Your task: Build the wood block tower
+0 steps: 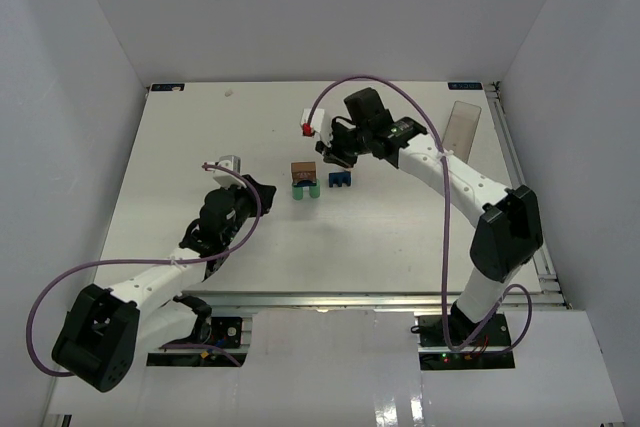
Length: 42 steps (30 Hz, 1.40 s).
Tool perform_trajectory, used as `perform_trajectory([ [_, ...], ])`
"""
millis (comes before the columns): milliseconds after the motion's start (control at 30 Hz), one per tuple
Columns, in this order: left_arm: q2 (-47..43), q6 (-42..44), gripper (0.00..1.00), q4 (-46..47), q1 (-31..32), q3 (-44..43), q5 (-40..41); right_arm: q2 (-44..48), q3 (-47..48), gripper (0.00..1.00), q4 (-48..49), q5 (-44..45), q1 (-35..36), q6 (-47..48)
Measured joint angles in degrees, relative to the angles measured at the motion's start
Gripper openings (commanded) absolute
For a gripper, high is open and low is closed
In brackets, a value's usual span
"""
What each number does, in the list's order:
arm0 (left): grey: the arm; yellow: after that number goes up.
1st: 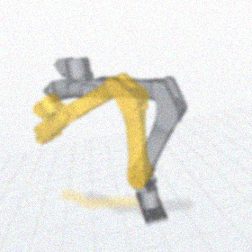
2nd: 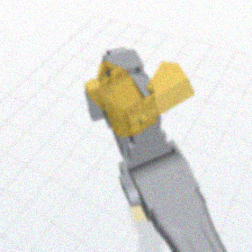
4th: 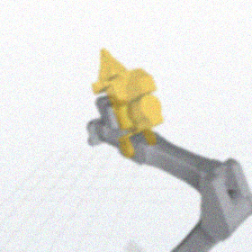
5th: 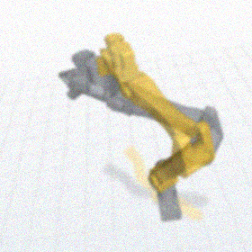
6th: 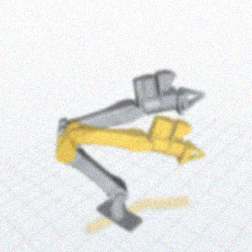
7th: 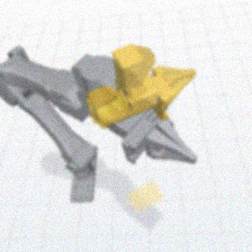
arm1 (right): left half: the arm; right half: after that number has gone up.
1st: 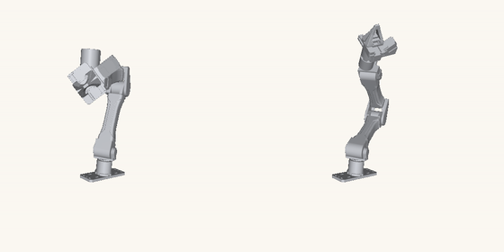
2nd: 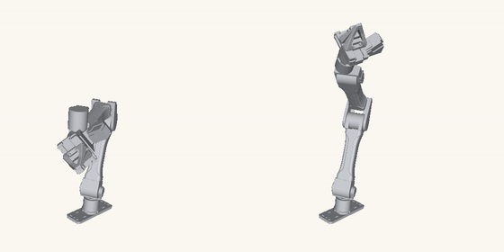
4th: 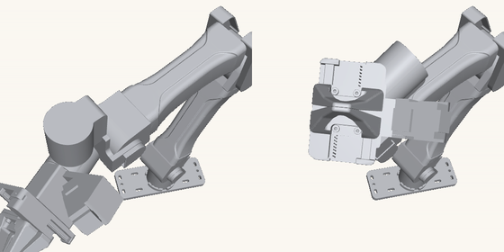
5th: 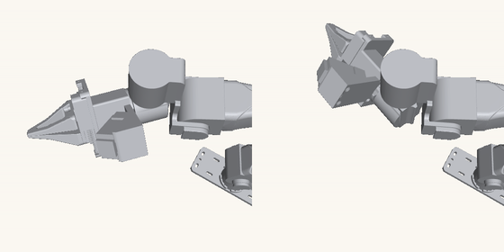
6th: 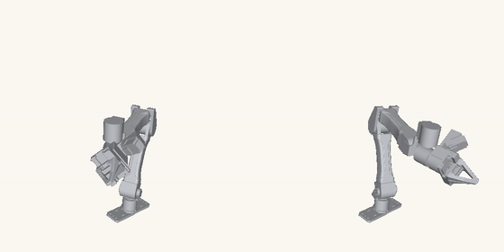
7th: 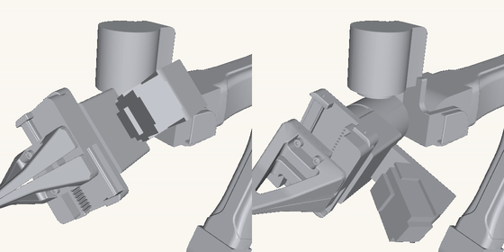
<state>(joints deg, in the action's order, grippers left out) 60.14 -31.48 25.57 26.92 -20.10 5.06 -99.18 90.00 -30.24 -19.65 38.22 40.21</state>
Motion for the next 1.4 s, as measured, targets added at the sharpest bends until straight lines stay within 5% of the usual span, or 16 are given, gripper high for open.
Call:
perform_trajectory([
  [100,0.1,0.2,0.1,0.1,0.0,0.0,-0.1,3.2,-6.8,0.09,6.5,4.8,0.0,-9.6],
  [233,0.1,0.7,0.0,0.2,0.0,0.0,-0.9,5.3,-12.8,0.13,12.1,10.0,0.0,-22.0],
  [667,-0.8,0.7,0.0,0.2,-0.1,0.0,-2.6,-2.4,-19.4,0.31,24.0,26.9,-0.4,-46.7],
  [733,-1.2,0.7,0.22,0.2,-0.1,0.0,-2.6,-5.5,-18.9,0.31,24.5,28.8,-0.6,-48.2],
  [800,-1.4,0.4,0.55,0.2,-0.1,0.0,-2.5,-7.6,-18.8,0.31,24.4,30.5,-0.8,-49.6],
  [867,-1.5,0.0,0.66,0.1,-0.1,0.0,-2.4,-8.6,-18.8,0.31,24.3,31.5,-1.0,-50.6],
  [1033,-1.8,-0.4,0.75,-0.6,-0.1,0.0,-1.4,-8.8,-18.8,0.33,24.4,33.6,-1.1,-51.9],
  [1400,-4.4,-0.6,0.78,-0.7,-0.1,0.0,-0.4,-8.8,-18.9,0.34,24.5,33.4,-1.1,-51.3],
])
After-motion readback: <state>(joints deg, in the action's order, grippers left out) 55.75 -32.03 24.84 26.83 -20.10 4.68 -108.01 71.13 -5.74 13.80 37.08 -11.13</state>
